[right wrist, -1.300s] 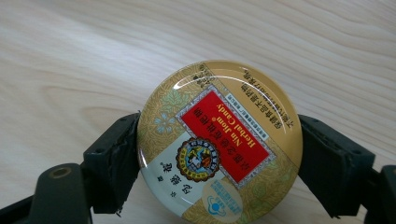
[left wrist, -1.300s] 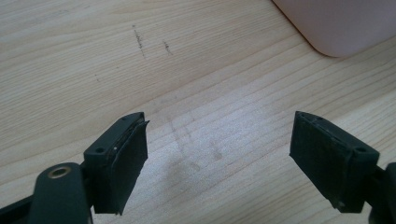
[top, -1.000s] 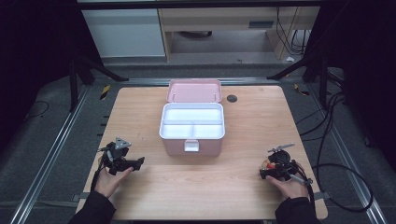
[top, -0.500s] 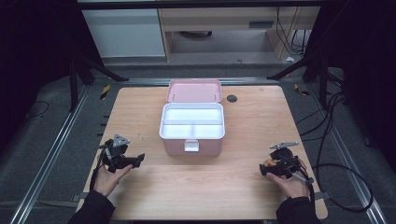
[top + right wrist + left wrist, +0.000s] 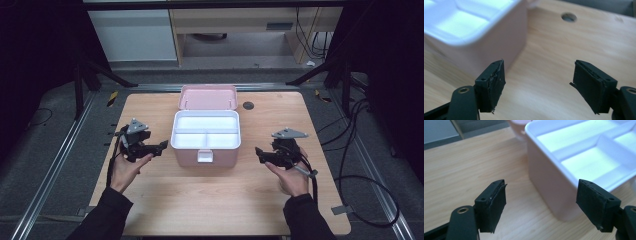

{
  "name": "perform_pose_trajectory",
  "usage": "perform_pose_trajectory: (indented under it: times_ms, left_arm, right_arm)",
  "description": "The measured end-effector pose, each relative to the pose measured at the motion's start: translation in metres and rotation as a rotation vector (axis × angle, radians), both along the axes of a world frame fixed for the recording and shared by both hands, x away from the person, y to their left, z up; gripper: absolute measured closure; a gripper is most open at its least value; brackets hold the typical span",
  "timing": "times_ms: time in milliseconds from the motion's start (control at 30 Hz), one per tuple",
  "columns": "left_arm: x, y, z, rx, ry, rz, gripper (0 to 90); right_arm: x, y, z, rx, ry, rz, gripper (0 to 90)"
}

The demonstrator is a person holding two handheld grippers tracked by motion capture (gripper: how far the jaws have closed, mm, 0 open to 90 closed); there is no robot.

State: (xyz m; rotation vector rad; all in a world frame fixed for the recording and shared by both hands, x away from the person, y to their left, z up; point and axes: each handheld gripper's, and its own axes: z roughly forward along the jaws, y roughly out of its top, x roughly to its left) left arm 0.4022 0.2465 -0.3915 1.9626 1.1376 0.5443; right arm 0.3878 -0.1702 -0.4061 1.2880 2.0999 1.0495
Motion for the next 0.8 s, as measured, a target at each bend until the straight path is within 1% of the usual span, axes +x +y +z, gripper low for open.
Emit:
perform_pose_trajectory:
  times_ms: [100, 133, 233, 300, 333, 367, 400, 467, 500, 567, 600, 667, 733, 800]
  left_arm:
    - [0.009, -0.012, 0.002, -0.002, 0.001, -0.016, 26.1]
    - [0.012, -0.016, 0.001, 0.003, 0.005, -0.016, 27.1]
    - [0.019, -0.024, -0.003, -0.001, 0.015, -0.023, 33.3]
    - [0.022, -0.026, -0.007, 0.014, 0.024, -0.024, 37.1]
    - [0.024, -0.028, -0.009, 0.012, 0.032, -0.027, 38.6]
    - [0.025, -0.028, -0.011, 0.022, 0.037, -0.028, 40.3]
    - [0.026, -0.028, -0.012, 0.026, 0.044, -0.03, 42.1]
    - [0.027, -0.028, -0.016, 0.005, 0.051, -0.035, 48.0]
    - [0.027, -0.028, -0.017, -0.009, 0.054, -0.044, 50.1]
    - [0.026, -0.029, -0.018, -0.026, 0.056, -0.058, 56.2]
    - [0.026, -0.03, -0.018, -0.016, 0.057, -0.054, 57.1]
    - [0.025, -0.031, -0.017, -0.005, 0.059, -0.048, 57.3]
    - [0.024, -0.032, -0.017, -0.013, 0.069, -0.042, 57.5]
    - [0.021, -0.034, -0.018, -0.021, 0.072, -0.048, 56.6]
  right_arm:
    - [0.009, 0.019, 0.01, 0.043, -0.036, 0.032, 30.2]
    - [0.012, 0.025, 0.012, 0.059, -0.039, 0.045, 31.7]
    - [0.022, 0.041, 0.012, 0.059, -0.034, 0.068, 35.1]
    - [0.027, 0.049, 0.01, 0.072, -0.022, 0.084, 38.2]
    - [0.03, 0.052, 0.008, 0.074, -0.014, 0.091, 40.0]
    - [0.032, 0.055, 0.005, 0.068, -0.006, 0.093, 41.8]
    - [0.034, 0.057, 0.003, 0.056, 0.001, 0.091, 43.6]
    - [0.038, 0.059, -0.002, 0.036, 0.013, 0.09, 48.5]
    - [0.039, 0.059, -0.004, 0.039, 0.014, 0.088, 50.5]
    - [0.041, 0.057, -0.006, 0.078, 0.025, 0.104, 56.4]
    - [0.041, 0.058, -0.006, 0.084, 0.031, 0.113, 58.2]
    - [0.041, 0.059, -0.006, 0.066, 0.023, 0.112, 58.2]
    - [0.04, 0.059, -0.006, 0.063, 0.025, 0.112, 58.7]
    - [0.039, 0.058, -0.005, 0.051, 0.028, 0.112, 59.5]
